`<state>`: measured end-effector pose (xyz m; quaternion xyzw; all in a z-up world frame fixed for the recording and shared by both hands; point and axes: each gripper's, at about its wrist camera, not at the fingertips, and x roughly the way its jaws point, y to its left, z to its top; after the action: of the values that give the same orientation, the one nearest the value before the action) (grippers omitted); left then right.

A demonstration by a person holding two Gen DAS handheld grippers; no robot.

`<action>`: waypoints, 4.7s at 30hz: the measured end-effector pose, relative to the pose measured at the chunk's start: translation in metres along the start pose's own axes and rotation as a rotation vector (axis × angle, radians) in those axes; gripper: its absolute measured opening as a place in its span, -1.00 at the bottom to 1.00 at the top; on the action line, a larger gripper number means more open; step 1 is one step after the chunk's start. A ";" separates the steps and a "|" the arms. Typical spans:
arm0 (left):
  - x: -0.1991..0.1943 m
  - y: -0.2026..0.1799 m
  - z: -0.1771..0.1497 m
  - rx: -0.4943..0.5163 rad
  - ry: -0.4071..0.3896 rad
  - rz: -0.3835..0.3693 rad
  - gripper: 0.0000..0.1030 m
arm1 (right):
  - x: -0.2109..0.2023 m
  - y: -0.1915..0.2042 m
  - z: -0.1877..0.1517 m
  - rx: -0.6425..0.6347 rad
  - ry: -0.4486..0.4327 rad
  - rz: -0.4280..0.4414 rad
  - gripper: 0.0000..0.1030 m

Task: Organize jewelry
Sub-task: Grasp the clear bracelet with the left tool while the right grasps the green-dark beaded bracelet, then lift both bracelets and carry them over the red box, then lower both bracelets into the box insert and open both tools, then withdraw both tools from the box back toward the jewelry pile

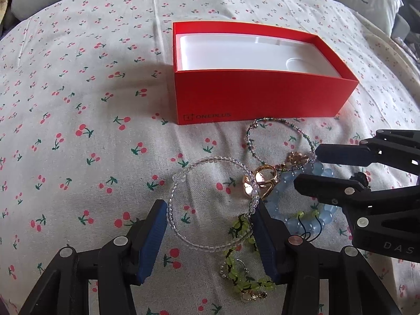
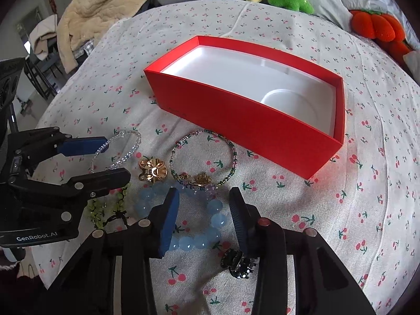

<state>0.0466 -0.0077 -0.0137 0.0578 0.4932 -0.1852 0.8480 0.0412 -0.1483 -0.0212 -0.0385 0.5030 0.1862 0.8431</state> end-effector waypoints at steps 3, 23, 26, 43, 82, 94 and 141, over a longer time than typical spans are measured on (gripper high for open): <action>-0.002 0.002 0.000 -0.006 -0.004 0.000 0.05 | -0.003 -0.005 0.002 0.036 -0.001 -0.002 0.08; -0.010 0.039 -0.007 -0.106 -0.023 0.085 0.05 | 0.036 0.024 0.042 0.188 0.043 -0.204 0.25; -0.008 0.041 -0.009 -0.114 -0.020 0.080 0.05 | 0.035 0.026 0.040 0.172 0.030 -0.218 0.13; -0.028 0.029 0.009 -0.082 -0.071 0.069 0.05 | -0.023 0.012 0.028 0.206 -0.062 -0.128 0.06; 0.012 -0.019 0.114 0.139 -0.162 0.087 0.40 | -0.050 -0.069 0.075 0.271 -0.180 -0.064 0.07; 0.006 -0.021 0.102 0.177 -0.153 0.144 0.66 | -0.043 -0.071 0.082 0.271 -0.172 -0.039 0.13; -0.107 -0.029 -0.005 -0.052 0.146 0.114 0.95 | -0.191 -0.005 -0.013 0.385 -0.012 -0.131 0.42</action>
<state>-0.0160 -0.0052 0.0779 0.0770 0.5543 -0.1191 0.8202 -0.0492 -0.2086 0.1360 0.0922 0.5207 0.0316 0.8481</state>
